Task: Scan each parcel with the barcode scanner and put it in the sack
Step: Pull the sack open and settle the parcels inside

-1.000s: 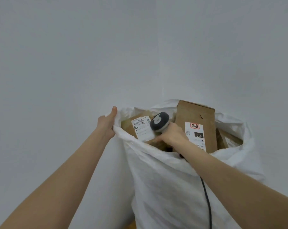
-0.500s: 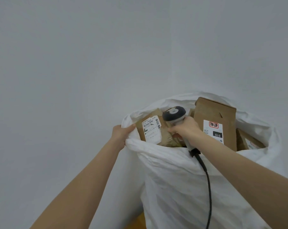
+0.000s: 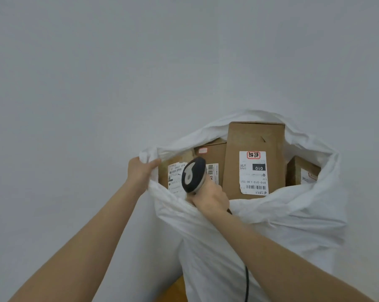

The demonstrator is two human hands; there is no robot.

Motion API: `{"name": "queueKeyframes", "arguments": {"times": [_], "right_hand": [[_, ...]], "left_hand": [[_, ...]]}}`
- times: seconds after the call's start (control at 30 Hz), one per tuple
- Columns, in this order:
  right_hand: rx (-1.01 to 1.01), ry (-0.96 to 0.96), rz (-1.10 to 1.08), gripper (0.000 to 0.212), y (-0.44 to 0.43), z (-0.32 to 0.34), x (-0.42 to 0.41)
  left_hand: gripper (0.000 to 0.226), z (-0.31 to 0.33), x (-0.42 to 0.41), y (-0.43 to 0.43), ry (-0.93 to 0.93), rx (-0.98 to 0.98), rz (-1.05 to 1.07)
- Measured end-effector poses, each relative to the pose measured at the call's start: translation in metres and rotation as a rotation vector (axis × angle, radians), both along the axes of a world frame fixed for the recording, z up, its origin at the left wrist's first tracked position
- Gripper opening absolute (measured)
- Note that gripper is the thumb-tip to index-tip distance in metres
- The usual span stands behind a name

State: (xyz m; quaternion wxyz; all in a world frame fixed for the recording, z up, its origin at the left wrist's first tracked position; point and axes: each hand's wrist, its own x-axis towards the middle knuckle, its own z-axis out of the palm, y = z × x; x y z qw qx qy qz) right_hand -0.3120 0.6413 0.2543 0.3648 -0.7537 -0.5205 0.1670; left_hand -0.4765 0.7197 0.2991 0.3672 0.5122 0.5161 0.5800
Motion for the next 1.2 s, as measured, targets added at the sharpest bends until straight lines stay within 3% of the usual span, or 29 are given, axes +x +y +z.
{"name": "queueKeyframes", "arguments": {"times": [0.17, 0.3, 0.43, 0.53, 0.63, 0.7, 0.8, 0.87, 0.93, 1.0, 1.07, 1.13, 1.2], "right_hand": [[-0.003, 0.169, 0.066, 0.035, 0.001, 0.017, 0.022], [0.115, 0.468, 0.058, 0.025, -0.016, 0.045, 0.063], [0.183, 0.535, 0.035, 0.024, -0.051, 0.086, 0.116], [0.19, 0.564, 0.024, 0.022, -0.085, 0.104, 0.157], [0.23, 0.599, -0.002, 0.017, -0.114, 0.097, 0.191], [0.229, 0.601, -0.046, 0.018, -0.124, 0.083, 0.209], [0.226, 0.614, -0.098, 0.021, -0.134, 0.06, 0.227], [0.252, 0.638, -0.122, 0.02, -0.139, 0.05, 0.234], [0.297, 0.63, -0.156, 0.02, -0.147, 0.047, 0.242], [0.343, 0.618, -0.182, 0.024, -0.154, 0.049, 0.25], [0.368, 0.619, -0.179, 0.025, -0.159, 0.054, 0.255], [0.404, 0.643, -0.163, 0.024, -0.162, 0.06, 0.259], [0.424, 0.688, -0.152, 0.024, -0.163, 0.062, 0.262]], "left_hand": [[0.081, 0.001, 0.01, -0.011, 0.411, 0.036, 0.037], [0.074, 0.01, 0.036, -0.016, 0.519, 0.233, 0.073], [0.069, 0.021, 0.063, -0.016, 0.668, 0.278, 0.131], [0.069, 0.023, 0.084, -0.023, 0.927, 0.23, 0.242], [0.061, 0.024, 0.114, -0.043, 1.276, 0.513, 0.344], [0.055, 0.026, 0.145, -0.067, 1.29, 0.617, 0.081], [0.063, 0.01, 0.195, -0.11, 1.289, 0.346, -0.526], [0.069, -0.006, 0.211, -0.131, 1.531, 0.224, -0.598], [0.053, -0.013, 0.215, -0.133, 1.669, 0.184, -0.551], [0.03, 0.007, 0.209, -0.131, 1.557, 0.2, -0.528], [0.017, 0.049, 0.201, -0.128, 1.244, 0.307, -0.452], [0.013, 0.097, 0.199, -0.131, 0.945, 0.464, -0.348], [0.019, 0.117, 0.203, -0.136, 0.78, 0.572, -0.282]]}}
